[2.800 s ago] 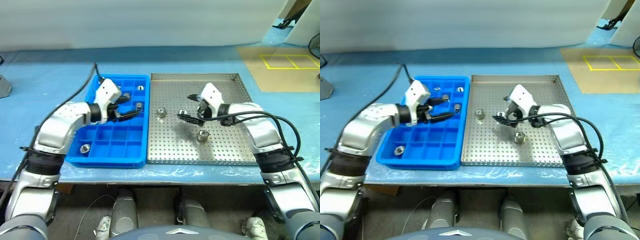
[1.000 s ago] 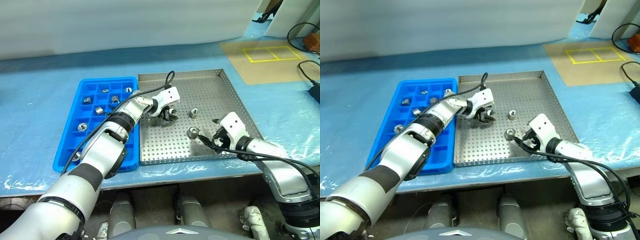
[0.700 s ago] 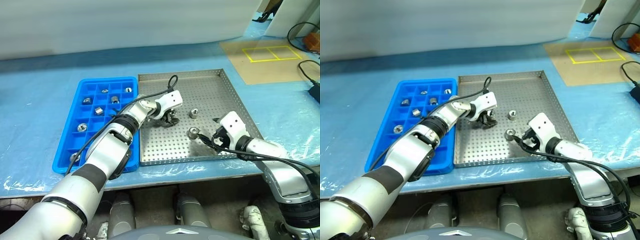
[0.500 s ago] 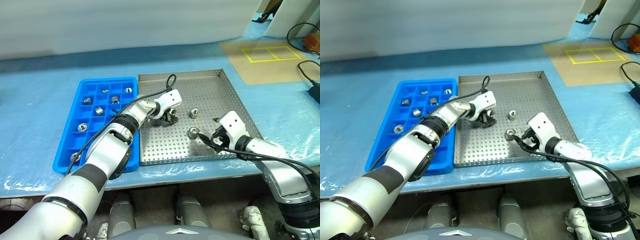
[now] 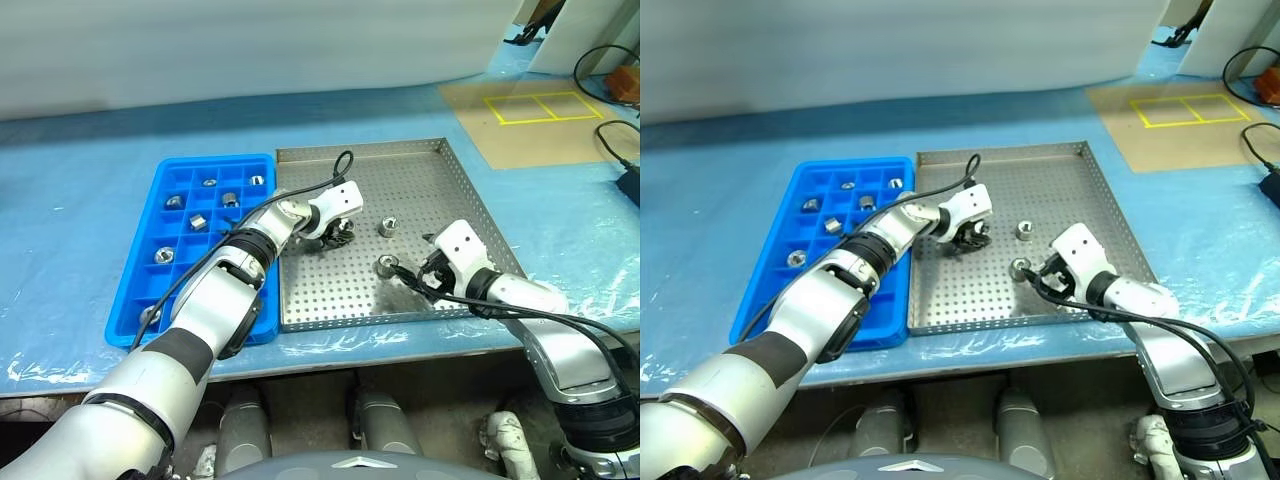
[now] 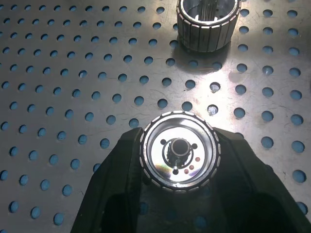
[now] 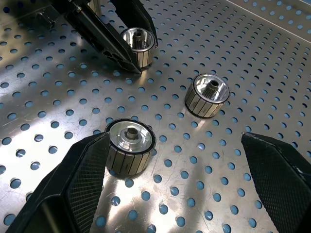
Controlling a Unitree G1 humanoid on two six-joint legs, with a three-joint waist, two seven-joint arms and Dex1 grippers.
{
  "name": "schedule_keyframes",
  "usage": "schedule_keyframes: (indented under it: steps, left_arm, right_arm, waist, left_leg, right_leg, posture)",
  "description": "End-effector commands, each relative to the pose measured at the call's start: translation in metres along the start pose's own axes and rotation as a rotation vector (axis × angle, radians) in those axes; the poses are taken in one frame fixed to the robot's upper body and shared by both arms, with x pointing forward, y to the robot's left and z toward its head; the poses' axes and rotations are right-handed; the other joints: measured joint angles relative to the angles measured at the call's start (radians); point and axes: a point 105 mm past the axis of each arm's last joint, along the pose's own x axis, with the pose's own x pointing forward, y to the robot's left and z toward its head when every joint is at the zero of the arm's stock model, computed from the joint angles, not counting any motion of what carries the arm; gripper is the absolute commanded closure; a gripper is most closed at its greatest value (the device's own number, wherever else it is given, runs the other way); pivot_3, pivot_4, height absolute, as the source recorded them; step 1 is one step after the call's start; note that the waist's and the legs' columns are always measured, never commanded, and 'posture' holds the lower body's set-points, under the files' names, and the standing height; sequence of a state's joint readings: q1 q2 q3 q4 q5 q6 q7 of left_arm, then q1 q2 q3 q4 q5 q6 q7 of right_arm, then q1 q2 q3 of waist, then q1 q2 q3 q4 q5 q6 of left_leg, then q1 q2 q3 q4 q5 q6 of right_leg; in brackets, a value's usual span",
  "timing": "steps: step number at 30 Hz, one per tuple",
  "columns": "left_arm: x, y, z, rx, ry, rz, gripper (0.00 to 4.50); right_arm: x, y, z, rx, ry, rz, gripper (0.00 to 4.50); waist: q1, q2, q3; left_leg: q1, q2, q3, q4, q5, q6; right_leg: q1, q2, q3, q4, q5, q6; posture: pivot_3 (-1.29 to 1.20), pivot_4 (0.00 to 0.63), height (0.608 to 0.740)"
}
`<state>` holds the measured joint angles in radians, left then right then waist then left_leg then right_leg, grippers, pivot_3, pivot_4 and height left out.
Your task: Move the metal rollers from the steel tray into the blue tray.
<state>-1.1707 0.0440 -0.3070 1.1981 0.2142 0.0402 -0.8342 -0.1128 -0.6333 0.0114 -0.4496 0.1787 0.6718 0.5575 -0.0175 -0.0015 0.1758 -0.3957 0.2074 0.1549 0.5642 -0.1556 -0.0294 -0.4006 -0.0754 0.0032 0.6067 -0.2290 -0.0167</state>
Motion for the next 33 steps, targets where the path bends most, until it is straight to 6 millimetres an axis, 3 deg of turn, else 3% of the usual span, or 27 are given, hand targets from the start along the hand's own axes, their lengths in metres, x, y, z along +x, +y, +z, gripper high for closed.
schedule_keyframes:
  steps: [1,4,8,9,14,17,21,24,29,33]
  left_arm:
    - [-0.015,0.009,0.011,0.026,-0.085,-0.011,2.74]
    - [-0.027,0.009,0.019,0.047,-0.157,-0.046,2.74]
    - [-0.063,-0.003,0.02,0.116,-0.257,-0.156,2.74]
    - [-0.069,-0.004,0.019,0.116,-0.264,-0.157,2.74]
    - [-0.134,0.0,0.021,0.086,-0.357,-0.098,2.74]
    - [-0.15,0.003,0.02,0.06,-0.357,-0.049,2.74]
    - [-0.186,0.007,-0.016,-0.014,-0.263,0.106,2.74]
    - [-0.198,-0.002,-0.029,-0.047,-0.23,0.143,2.74]
    - [-0.23,-0.011,-0.059,-0.131,-0.197,0.363,2.74]
    - [-0.242,-0.025,-0.072,-0.183,-0.155,0.419,2.74]
  right_arm:
    - [-0.004,0.0,0.022,-0.027,-0.078,0.025,0.0]
    - [-0.007,0.002,0.026,-0.03,-0.091,0.059,0.0]
    - [-0.007,0.002,0.032,-0.048,-0.098,0.113,0.0]
    - [-0.006,0.002,0.032,-0.053,-0.098,0.118,0.0]
    - [0.014,0.015,0.054,-0.102,-0.157,0.238,0.0]
    - [0.021,0.017,0.06,-0.118,-0.175,0.275,0.0]
    - [0.043,0.035,0.085,-0.168,-0.238,0.422,0.0]
    - [0.054,0.043,0.088,-0.198,-0.241,0.474,0.0]
    - [0.072,0.065,0.097,-0.252,-0.271,0.593,0.0]
    - [0.078,0.072,0.101,-0.264,-0.29,0.648,0.0]
  waist:
    - [-0.002,0.0,0.0]
    - [-0.004,0.0,0.0]
    - [-0.002,0.001,0.0]
    - [-0.001,0.001,0.0]
    - [0.0,0.002,0.002]
    - [0.013,0.003,0.002]
    - [0.009,0.004,0.002]
    - [0.028,0.004,0.003]
    - [0.06,0.004,0.003]
    - [0.098,0.003,0.003]
  left_leg:
    - [0.0,0.0,0.0,0.0,0.0,0.0]
    - [0.0,0.0,0.001,-0.001,0.0,0.0]
    - [-0.001,0.001,0.002,-0.003,0.002,0.003]
    - [-0.001,0.001,0.002,-0.003,0.002,0.004]
    - [-0.001,0.003,0.004,-0.003,0.002,0.003]
    - [-0.001,0.004,0.005,-0.003,0.001,-0.002]
    - [-0.001,0.004,0.006,-0.003,0.001,-0.002]
    - [-0.003,0.006,0.005,-0.007,0.002,-0.005]
    - [-0.007,0.007,0.004,-0.009,0.005,-0.01]
    - [-0.01,0.007,0.001,-0.009,0.006,-0.011]
  right_leg:
    - [0.0,0.0,0.0,0.0,0.0,0.0]
    - [-0.001,0.0,0.0,0.0,0.0,0.0]
    - [-0.003,0.0,0.001,-0.001,0.0,0.0]
    - [-0.003,0.0,0.0,-0.001,0.0,0.0]
    - [-0.005,0.0,0.0,0.001,0.0,-0.001]
    - [-0.005,0.0,-0.001,0.002,0.0,-0.001]
    - [-0.005,0.0,0.0,0.002,0.0,-0.001]
    - [-0.008,0.001,-0.003,0.002,-0.001,-0.002]
    - [-0.011,0.002,-0.006,0.002,-0.002,-0.004]
    - [-0.013,0.002,-0.01,0.003,-0.002,-0.004]
  posture:
    - [-0.45,0.15,0.74]
    - [-0.44,0.15,0.74]
    - [-0.41,0.15,0.74]
    - [-0.41,0.15,0.74]
    - [-0.28,0.15,0.74]
    - [-0.2,0.15,0.74]
    - [-0.1,0.15,0.74]
    - [-0.05,0.15,0.74]
    - [0.11,0.15,0.74]
    - [0.16,0.15,0.74]
